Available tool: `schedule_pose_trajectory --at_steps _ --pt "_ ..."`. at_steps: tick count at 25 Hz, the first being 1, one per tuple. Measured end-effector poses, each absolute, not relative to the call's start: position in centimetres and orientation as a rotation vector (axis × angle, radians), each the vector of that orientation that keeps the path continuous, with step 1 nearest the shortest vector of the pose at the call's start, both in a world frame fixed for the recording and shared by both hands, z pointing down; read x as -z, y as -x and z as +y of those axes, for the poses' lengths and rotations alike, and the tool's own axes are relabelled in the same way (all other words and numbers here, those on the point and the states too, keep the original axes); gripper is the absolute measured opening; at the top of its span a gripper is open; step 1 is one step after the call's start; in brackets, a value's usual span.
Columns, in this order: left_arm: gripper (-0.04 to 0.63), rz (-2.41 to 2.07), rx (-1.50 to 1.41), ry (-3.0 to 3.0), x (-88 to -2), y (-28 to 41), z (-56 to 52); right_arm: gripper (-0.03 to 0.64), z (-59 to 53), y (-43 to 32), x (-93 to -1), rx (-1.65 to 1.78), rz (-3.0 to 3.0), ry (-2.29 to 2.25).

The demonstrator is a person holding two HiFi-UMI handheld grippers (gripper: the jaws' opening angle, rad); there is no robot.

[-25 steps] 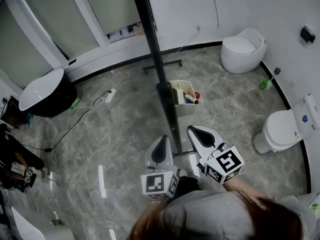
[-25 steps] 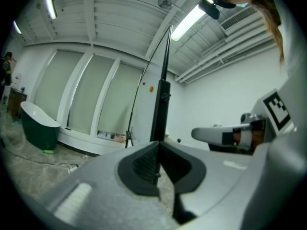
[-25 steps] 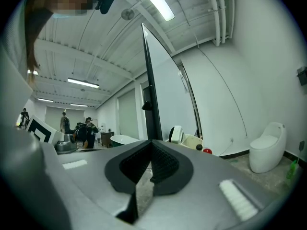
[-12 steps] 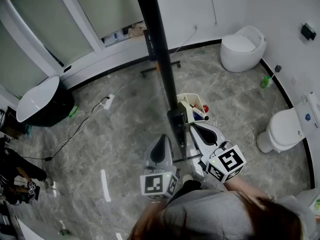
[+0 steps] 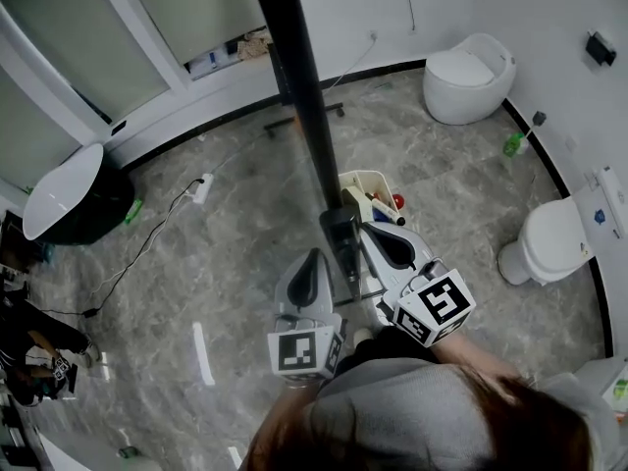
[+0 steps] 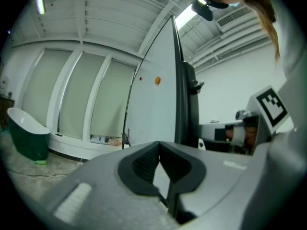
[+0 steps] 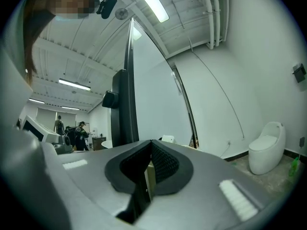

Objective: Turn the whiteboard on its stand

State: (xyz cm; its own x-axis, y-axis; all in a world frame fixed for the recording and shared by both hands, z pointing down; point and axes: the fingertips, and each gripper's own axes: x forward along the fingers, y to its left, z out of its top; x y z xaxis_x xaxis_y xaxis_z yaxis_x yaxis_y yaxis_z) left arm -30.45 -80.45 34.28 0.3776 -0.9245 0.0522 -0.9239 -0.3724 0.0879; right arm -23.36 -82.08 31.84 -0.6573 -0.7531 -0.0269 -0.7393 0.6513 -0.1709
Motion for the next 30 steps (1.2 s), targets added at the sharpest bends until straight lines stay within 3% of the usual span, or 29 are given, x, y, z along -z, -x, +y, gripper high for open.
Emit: schedule_pose_trajectory --at_steps 6,8,11,15,20,23,30 --pt "0.004 -1.712 0.007 -2.534 -32.9 29.8 -79.9 0.003 -82.3 23.4 -31.3 0.213 2.797 1.204" --pt "0.046 -1.721 0.027 -2.56 -32.0 29.3 -79.7 0.003 -82.3 23.3 -31.0 0.208 2.804 1.184" --pt "0.055 -1.752 0.069 -2.546 -31.2 29.5 -79.5 0.003 -82.2 22.8 -30.8 0.211 2.813 1.16" --pt "0.133 -1.803 0.061 -2.521 -30.8 29.8 -78.9 0.003 -82.3 22.4 -30.7 0.218 2.821 1.124" --pt "0.13 -1.85 0.013 -2.494 -30.0 29.6 -78.5 0.003 -82.1 22.7 -30.2 0.231 2.83 1.05" --pt "0.227 -1.849 0.007 -2.514 -29.7 29.3 -77.9 0.003 -82.0 22.7 -30.2 0.229 2.838 1.015" --pt "0.274 -1.861 -0.052 -2.507 -28.7 26.7 -78.9 0.003 -82.1 21.9 -30.6 0.254 2.836 0.982"
